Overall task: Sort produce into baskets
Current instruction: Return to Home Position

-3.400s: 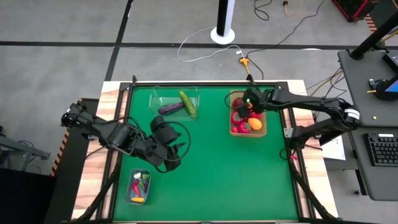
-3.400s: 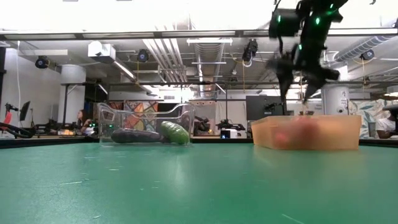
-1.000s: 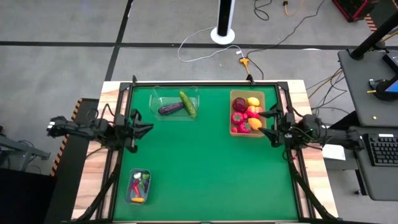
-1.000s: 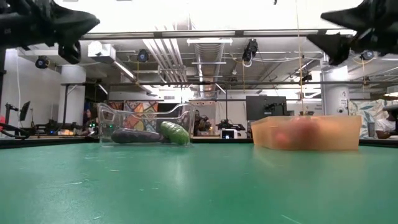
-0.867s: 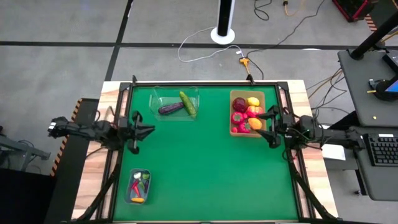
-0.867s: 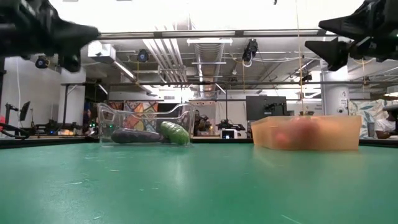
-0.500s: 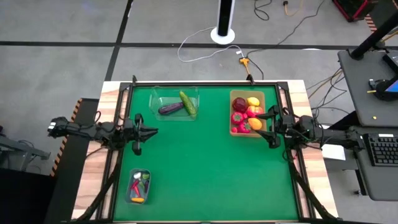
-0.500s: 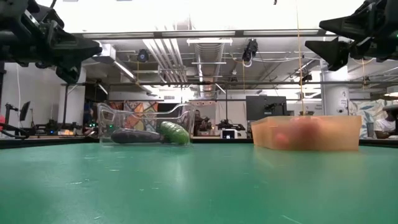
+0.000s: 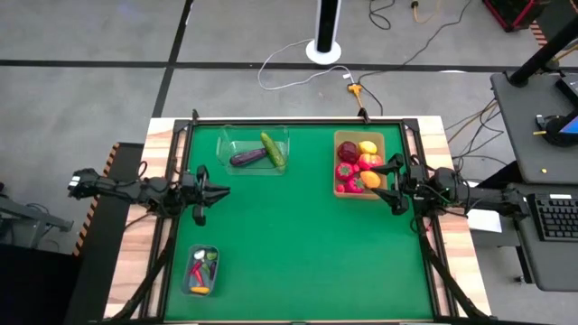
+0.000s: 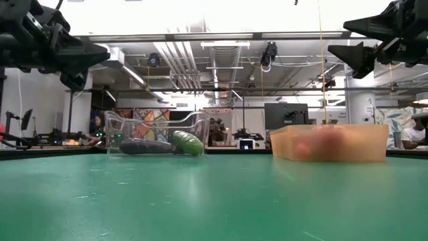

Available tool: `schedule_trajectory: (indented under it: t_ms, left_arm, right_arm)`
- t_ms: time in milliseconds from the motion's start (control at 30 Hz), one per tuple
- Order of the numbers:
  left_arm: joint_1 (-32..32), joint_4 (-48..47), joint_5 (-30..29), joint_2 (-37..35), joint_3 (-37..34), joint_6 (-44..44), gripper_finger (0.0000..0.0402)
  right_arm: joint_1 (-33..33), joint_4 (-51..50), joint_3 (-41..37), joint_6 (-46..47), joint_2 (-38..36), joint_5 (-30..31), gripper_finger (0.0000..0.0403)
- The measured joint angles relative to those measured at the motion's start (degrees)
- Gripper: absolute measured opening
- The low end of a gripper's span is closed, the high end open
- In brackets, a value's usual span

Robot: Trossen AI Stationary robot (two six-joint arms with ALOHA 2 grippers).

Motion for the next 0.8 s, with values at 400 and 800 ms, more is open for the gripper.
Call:
schedule_trajectory:
  t_ms: [400,800]
  left_arm:
    - [0.0,0.0,0.0,1.4,0.0,0.0,0.0029]
    - [0.0,0.0,0.0,3.3,0.0,0.0,0.0029]
  right_arm:
    - [0.0,0.0,0.0,0.0,0.0,0.0,0.033]
    - [0.0,0.0,-0.1,0.0,0.0,0.1,0.0331]
